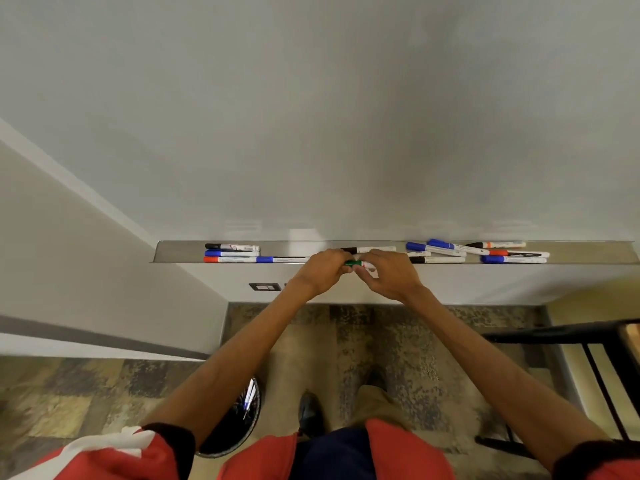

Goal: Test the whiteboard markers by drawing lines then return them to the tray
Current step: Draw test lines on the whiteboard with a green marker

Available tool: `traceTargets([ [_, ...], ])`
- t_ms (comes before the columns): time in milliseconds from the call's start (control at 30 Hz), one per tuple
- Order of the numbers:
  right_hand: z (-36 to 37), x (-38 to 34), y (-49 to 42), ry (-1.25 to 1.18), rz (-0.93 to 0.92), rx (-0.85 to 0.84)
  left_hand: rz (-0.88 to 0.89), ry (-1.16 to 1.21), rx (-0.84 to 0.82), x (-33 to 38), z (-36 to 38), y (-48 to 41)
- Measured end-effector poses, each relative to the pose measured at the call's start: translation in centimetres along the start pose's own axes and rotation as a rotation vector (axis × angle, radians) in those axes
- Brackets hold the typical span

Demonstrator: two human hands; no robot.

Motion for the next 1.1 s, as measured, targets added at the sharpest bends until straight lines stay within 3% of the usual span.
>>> traceTargets([
  [200,-0.2,-2.4,1.0,0.029,0.059,-0.025,0.046,-0.026,0.070,0.5,-0.5,3.4],
  [500,-2.3,-5.4,2.7,0.055,0.180,0.135,0.057,-0.112,0.225,1.0,-3.5,6.6],
  [667,-4.7,-6.3,1.8,-0.046,0.313,0.157,-0.011,-0.004,0.401,0.7,-6.4,8.3],
  [900,-9.3,-8.5,-1.6,-0.160,0.368,0.295,0.022,0.100,0.572,2.3,-11.9,8.9],
  [1100,-16.2,-12.6,-5.1,-0.366,0.230,0.486,0.048,0.169,0.741,4.1,-19.4,9.1],
])
Point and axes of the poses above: each hand's wrist, its own y-axis away from the middle knuckle, its own z-axis out of the palm, x = y × z, the point moved 8 cm from there along -y, towards the middle knuckle, and after that the axes turned 2 degrees about z, right-handed, at the moved point
